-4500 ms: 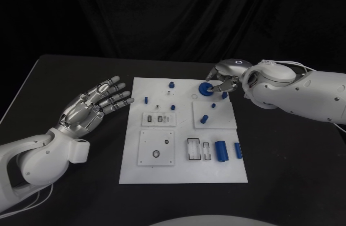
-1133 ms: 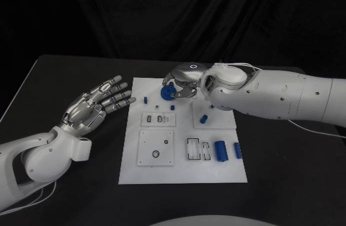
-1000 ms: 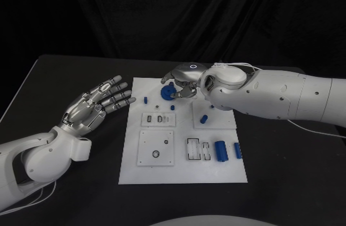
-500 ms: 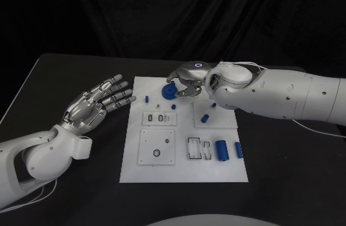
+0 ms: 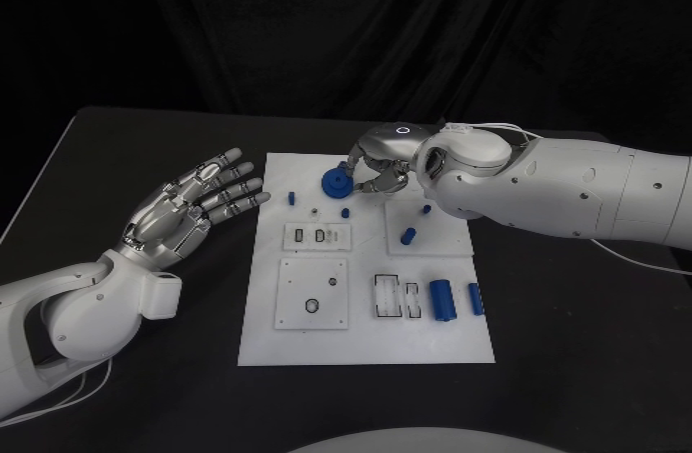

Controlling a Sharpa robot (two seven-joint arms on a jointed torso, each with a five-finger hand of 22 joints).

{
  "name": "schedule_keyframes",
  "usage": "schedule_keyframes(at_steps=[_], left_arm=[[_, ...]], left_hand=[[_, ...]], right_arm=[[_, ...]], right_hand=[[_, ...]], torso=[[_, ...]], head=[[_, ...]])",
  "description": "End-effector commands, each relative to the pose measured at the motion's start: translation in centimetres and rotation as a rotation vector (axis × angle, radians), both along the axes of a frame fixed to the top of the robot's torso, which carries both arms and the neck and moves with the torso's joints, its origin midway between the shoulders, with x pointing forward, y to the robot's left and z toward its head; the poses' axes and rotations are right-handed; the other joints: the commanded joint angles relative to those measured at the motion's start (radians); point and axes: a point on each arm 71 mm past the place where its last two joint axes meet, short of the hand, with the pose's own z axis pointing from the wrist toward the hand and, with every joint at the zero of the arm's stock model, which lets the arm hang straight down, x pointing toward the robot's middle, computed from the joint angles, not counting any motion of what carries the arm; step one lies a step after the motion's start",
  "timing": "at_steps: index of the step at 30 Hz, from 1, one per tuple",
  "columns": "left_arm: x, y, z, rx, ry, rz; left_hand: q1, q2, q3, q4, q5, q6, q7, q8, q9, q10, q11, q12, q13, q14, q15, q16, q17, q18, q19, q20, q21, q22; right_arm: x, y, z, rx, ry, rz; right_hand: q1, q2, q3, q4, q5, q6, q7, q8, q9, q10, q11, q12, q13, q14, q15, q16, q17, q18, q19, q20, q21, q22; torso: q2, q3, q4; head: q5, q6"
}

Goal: Assemble the parts on the task board

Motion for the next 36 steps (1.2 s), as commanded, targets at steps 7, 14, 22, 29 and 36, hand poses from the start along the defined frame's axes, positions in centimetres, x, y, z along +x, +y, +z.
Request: schedule_keyframes(at_steps=[7,14,22,29,36], left_arm=[[-0.02,0.25,0.57,-0.066,-0.065,0.025],[0.0,0.23,0.55,-0.066,-0.064,0.024],[0.03,0.23,0.53,-0.065,-0.064,0.024],[0.06,0.27,0.51,-0.063,-0.063,0.025],[0.1,0.25,0.49,-0.063,-0.063,0.024]], left_hand=[[-0.011,-0.001,0.007,0.001,0.001,-0.003,0.006,-0.007,0.0,0.001,0.006,0.006,0.001,0.0,0.0,0.007,0.001,-0.016,-0.008,0.002,-0.004,-0.001],[-0.014,0.001,0.013,0.0,0.002,-0.002,0.007,-0.007,0.0,0.0,0.006,0.006,0.001,-0.001,0.0,0.008,0.001,-0.016,-0.008,0.002,-0.004,-0.001],[-0.019,0.004,0.021,-0.001,0.003,-0.002,0.007,-0.007,0.0,0.0,0.006,0.007,0.001,-0.001,0.0,0.009,0.001,-0.016,-0.009,0.002,-0.004,-0.002],[-0.02,0.004,0.024,-0.001,0.003,-0.003,0.007,-0.007,0.0,0.0,0.006,0.008,0.002,-0.002,0.0,0.01,0.001,-0.016,-0.008,0.002,-0.004,-0.002],[-0.02,0.004,0.024,-0.001,0.003,-0.003,0.007,-0.007,0.0,0.0,0.006,0.008,0.002,-0.002,0.0,0.01,0.001,-0.016,-0.008,0.002,-0.004,-0.002]], right_arm=[[0.04,-0.87,-0.43,-0.003,0.017,-0.025],[0.01,-1.06,-0.64,-0.012,0.03,-0.033],[-0.03,-0.92,-0.98,-0.013,0.047,-0.034],[0.01,-0.77,-1.04,0.003,0.045,-0.028],[-0.08,-0.61,-1.05,0.013,0.04,-0.022]], right_hand=[[0.004,0.013,-0.005,0.0,0.0,0.06,-0.014,0.023,0.023,0.089,-0.001,0.001,0.247,0.078,-0.001,-0.001,0.206,0.005,0.0,0.003,-0.005,0.077],[0.005,0.018,-0.004,0.0,0.0,0.068,-0.017,0.025,0.028,0.088,-0.002,0.001,0.246,0.077,-0.002,-0.002,0.205,0.005,0.0,0.002,-0.006,0.078],[0.004,0.023,-0.002,0.005,0.004,-0.009,-0.002,-0.034,0.01,0.075,-0.001,-0.005,0.234,0.071,-0.002,-0.013,0.194,0.008,-0.007,0.002,-0.018,0.072],[0.008,0.016,-0.001,0.006,-0.002,-0.246,0.014,-0.129,-0.083,-0.001,0.011,-0.043,0.166,0.051,0.009,-0.052,0.154,0.017,-0.03,0.012,-0.056,0.049],[0.011,0.014,-0.004,0.003,-0.006,-0.294,0.011,-0.129,-0.107,-0.003,0.009,-0.046,0.163,0.05,0.007,-0.054,0.152,0.017,-0.029,0.011,-0.06,0.049]], torso=[[0.0,0.0002,-0.0013],[0.0,-0.0007,0.0004],[-0.001,-0.001,-0.0011],[0.0,-0.0012,-0.0001],[0.0,-0.0011,0.0026]], head=[[0.003,-0.004],[-0.001,-0.006],[0.001,-0.008],[0.002,-0.008],[-0.002,-0.007]])
